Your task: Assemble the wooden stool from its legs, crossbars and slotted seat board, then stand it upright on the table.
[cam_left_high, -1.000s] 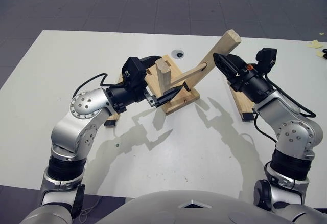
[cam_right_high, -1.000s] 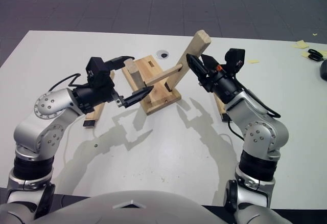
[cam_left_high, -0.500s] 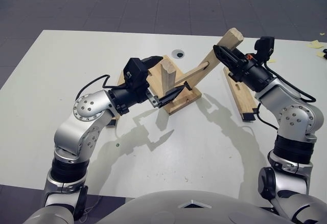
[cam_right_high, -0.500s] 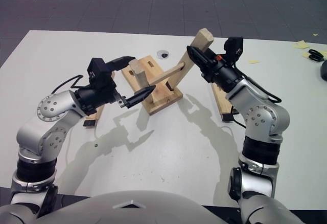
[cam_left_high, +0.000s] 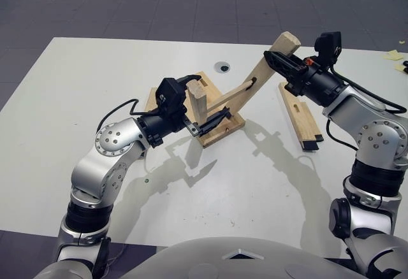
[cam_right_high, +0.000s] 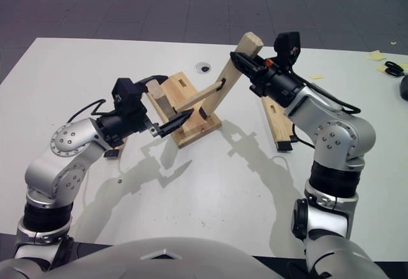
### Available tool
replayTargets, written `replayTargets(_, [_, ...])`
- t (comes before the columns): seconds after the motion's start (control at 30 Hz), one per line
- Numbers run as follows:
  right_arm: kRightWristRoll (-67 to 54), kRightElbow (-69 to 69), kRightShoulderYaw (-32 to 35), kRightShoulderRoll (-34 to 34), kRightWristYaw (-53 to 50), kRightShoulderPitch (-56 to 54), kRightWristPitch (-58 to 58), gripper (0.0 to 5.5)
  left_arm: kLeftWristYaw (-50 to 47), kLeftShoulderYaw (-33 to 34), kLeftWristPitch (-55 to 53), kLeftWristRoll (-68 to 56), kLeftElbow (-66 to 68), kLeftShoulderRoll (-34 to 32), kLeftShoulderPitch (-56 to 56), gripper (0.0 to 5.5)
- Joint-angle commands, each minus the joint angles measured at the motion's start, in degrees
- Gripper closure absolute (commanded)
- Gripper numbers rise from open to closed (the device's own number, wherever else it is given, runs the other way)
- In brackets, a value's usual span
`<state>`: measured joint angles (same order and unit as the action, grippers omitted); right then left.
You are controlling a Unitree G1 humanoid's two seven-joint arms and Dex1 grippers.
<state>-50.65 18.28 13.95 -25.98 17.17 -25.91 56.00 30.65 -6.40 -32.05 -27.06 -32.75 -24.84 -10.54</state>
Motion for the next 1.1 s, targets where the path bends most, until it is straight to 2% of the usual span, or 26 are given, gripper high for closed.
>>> replayTargets(0.03, [1.2,2.6,-1.6,-2.6,0.2,-0.9,1.4,4.48,-0.2,-0.2,0.2,0.5,-0.5,0.0,0.7,0.10])
replayTargets(0.2, [2.1,4.6,-2.6,-3.3,-0.3,-1.0,1.9,4.48,-0.3,-0.2,0.3,0.6,-0.7,0.1,1.2,0.10])
replayTargets(0.4, [0.5,5.1,-1.2,-0.1,-4.1,-1.3,2.8,4.48,-0.3,-0.4,0.4,0.8,-0.5,0.2,1.3,0.10])
replayTargets(0.77, [0.7,7.4,-0.6,0.7,-5.6,0.9,2.4,4.48,0.1,-0.5,0.4,1.1,-0.3,-0.1,1.2,0.10])
replayTargets(0.97, [-2.1,7.5,1.6,5.9,-10.1,3.5,3.2,4.48,0.1,-0.7,0.5,1.2,0.0,0.1,1.1,0.10])
replayTargets(1.1, [-0.9,6.8,0.7,6.4,-10.0,4.6,1.9,4.48,0.2,-0.8,0.3,1.0,0.0,0.1,0.9,0.10])
